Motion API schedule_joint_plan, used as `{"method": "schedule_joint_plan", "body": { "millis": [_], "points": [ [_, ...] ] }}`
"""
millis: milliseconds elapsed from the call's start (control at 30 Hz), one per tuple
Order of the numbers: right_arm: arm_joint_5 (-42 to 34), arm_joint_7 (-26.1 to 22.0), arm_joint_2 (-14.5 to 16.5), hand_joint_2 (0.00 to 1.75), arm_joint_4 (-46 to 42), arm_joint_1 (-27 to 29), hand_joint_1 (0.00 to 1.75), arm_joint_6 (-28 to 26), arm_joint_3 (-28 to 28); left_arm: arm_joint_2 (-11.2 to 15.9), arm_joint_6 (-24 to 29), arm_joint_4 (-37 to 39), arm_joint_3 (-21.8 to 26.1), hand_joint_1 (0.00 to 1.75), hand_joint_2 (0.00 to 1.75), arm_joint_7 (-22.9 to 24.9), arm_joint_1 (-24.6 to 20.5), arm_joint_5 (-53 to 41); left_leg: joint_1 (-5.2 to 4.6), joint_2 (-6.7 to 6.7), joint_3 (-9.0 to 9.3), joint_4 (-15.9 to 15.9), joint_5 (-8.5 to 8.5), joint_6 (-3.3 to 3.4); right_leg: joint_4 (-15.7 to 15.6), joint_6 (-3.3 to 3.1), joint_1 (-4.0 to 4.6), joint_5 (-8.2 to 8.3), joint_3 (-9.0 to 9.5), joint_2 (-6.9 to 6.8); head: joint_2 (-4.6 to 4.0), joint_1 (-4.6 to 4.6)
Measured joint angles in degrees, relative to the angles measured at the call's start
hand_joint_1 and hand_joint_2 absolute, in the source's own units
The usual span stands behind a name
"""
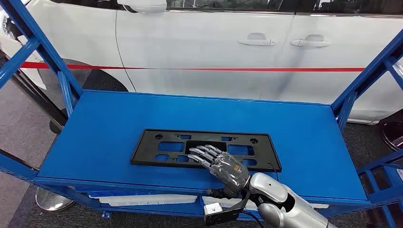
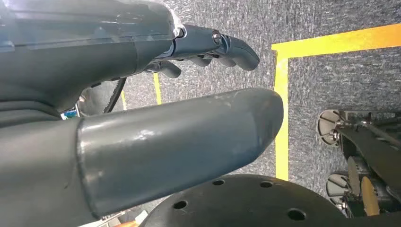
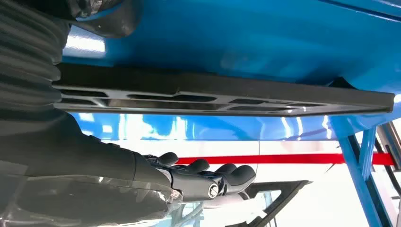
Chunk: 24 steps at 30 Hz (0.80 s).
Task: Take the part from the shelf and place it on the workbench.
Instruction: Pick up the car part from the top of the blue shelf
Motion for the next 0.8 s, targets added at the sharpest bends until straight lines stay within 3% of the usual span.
{"method": "schedule_joint_plan", "body": {
  "millis": [400, 800],
  "points": [
    [5.38, 3.62, 3.43, 1.75, 3.84, -0.81, 0.0, -3.99, 0.05, 0.0, -0.39, 0.01, 0.15, 0.0, 0.0, 0.15, 0.03, -0.71, 0.0, 0.0, 0.01, 0.0, -0.01, -0.02, 0.02, -0.01, 0.01, -0.01, -0.02, 0.0, 0.0, 0.0],
    [14.8, 10.21, 8.29, 1.75, 14.91, -2.91, 0.0, -8.49, -2.06, 0.0, -1.55, -0.01, 0.2, 0.0, 0.0, -0.31, -0.02, -3.3, 0.0, 0.04, 0.06, 0.0, -0.02, -0.04, 0.03, -0.03, 0.01, -0.02, 0.0, 0.04, 0.0, 0.0]
  ]
}}
